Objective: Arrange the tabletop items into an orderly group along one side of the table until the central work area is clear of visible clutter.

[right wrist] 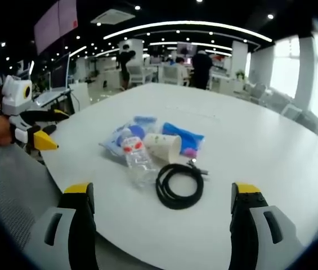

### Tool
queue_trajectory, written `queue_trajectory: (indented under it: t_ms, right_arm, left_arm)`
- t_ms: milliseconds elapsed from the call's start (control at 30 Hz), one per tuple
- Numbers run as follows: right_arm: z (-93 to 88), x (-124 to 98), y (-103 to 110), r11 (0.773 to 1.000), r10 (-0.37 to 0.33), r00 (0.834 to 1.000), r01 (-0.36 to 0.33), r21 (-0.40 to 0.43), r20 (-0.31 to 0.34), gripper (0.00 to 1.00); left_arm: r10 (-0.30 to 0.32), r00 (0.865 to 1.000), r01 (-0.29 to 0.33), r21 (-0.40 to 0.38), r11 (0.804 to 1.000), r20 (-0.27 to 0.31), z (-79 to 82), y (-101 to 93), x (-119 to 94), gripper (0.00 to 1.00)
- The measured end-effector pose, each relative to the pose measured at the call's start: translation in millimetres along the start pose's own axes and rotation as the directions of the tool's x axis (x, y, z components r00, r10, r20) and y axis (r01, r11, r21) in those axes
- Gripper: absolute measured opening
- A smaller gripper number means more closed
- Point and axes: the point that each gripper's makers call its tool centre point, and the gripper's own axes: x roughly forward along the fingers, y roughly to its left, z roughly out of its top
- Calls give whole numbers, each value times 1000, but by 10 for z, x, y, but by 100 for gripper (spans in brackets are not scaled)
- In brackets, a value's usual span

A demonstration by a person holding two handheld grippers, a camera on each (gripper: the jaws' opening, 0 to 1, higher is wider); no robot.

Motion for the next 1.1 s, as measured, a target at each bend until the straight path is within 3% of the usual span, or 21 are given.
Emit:
queue_trajectory:
  t_ms: [333,933,1100]
  right_arm:
    - [163,121,19,999,19,1000,-19,-25,8,100]
    - [132,270,52,998,55,998,-56,-40,-28,100]
    - [145,329,105,995,86,995,-88,-52,-46,89]
  left_arm:
    - [-2,1000,2,-5,1000,-12,-22,-1,4,93]
    - [4,1000,-5,-12,1000,-24,-41,18,19,92]
    - [5,1000,-5,-14,1000,-28,-51,18,18,92]
